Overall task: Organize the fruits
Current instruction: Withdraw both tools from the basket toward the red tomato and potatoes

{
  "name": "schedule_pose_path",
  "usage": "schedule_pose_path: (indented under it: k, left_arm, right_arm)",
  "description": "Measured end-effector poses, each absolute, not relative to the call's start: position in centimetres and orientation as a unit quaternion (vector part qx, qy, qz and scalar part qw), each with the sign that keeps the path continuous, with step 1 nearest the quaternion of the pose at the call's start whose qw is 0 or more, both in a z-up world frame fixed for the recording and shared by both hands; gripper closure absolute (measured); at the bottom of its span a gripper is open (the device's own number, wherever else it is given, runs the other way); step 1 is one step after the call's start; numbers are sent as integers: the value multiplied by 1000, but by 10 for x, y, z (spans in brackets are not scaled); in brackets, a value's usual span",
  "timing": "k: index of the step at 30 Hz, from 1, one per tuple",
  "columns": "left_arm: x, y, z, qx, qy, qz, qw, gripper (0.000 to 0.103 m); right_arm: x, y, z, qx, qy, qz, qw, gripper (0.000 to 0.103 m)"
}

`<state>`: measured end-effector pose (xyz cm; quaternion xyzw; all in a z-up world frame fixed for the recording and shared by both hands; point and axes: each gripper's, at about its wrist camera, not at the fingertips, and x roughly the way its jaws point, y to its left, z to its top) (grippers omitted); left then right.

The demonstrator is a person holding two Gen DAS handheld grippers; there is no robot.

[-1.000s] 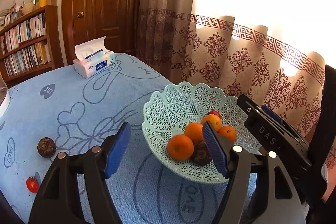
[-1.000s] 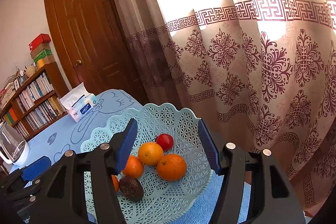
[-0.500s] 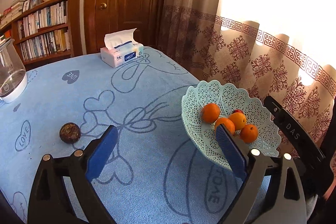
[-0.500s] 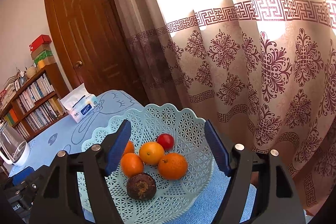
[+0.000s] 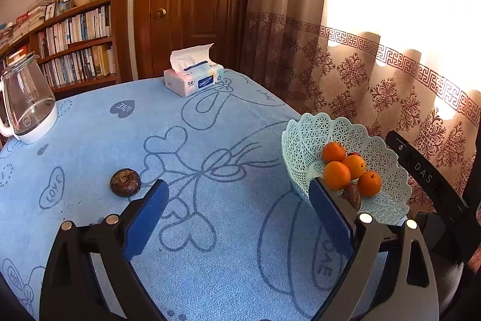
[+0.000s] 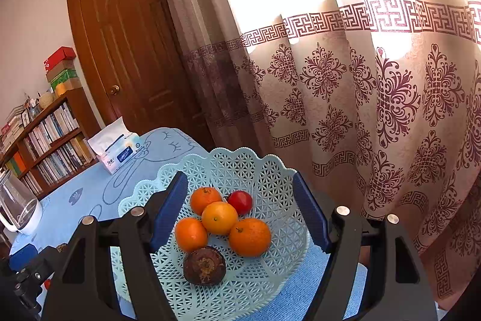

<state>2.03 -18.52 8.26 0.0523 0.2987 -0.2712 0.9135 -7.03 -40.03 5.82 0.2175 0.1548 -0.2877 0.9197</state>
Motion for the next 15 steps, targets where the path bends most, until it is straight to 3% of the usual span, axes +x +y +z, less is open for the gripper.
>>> schedule_pose_path:
  k: [15]
  left_arm:
    - [1, -141, 71, 53, 311, -239, 918, 10]
  right_arm:
    - [-68, -397, 58, 208, 159, -279, 924, 29]
